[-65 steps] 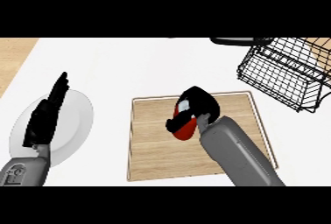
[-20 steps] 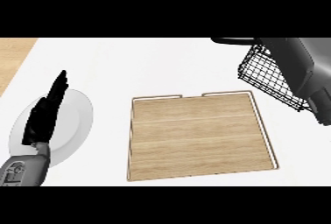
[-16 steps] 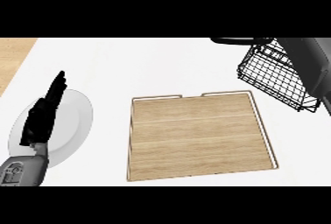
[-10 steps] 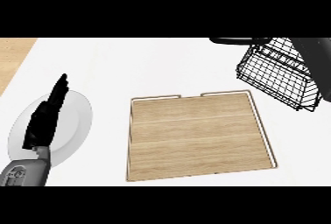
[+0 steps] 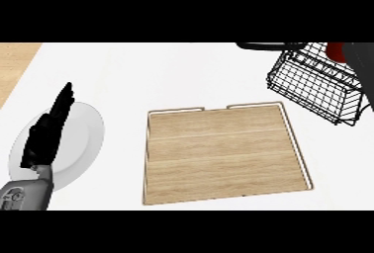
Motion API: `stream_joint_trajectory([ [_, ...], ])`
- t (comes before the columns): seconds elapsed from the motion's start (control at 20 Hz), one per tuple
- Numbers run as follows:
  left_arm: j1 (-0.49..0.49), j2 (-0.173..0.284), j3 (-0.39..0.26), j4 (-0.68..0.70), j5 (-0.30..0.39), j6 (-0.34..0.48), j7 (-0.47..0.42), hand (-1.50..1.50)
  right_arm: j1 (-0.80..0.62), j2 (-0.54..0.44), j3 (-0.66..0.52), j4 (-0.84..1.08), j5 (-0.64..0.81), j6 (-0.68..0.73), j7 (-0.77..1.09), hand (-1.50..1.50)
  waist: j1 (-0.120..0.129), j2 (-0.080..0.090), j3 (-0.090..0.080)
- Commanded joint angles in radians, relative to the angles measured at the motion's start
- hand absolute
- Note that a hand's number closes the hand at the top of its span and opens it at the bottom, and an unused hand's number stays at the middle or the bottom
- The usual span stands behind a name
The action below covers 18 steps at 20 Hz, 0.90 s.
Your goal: Pick the can from the tray and place it in the tiered basket
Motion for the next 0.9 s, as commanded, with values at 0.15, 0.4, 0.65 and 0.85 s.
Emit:
stream_joint_trajectory([
  [0.15,-0.006,-0.012,-0.018,0.001,-0.023,0.005,-0.004,0.0,0.097,0.04,-0.162,0.003,-0.156,-0.107,0.014,-1.5,0.005,0.004,0.001],
  [0.4,-0.034,-0.027,-0.003,0.024,-0.026,0.017,0.027,0.0,0.155,0.014,-0.186,-0.052,-0.189,-0.122,-0.091,-1.5,-0.004,-0.001,0.0],
  [0.65,0.022,-0.015,0.017,0.04,-0.011,-0.004,-0.055,0.0,0.167,-0.003,-0.228,-0.129,-0.227,-0.232,-0.127,-1.5,-0.005,-0.002,0.0],
  [0.85,0.034,-0.012,0.019,-0.027,-0.011,-0.002,-0.011,0.0,0.177,0.034,-0.198,-0.244,-0.197,-0.315,-0.062,-1.5,-0.013,-0.01,0.0],
])
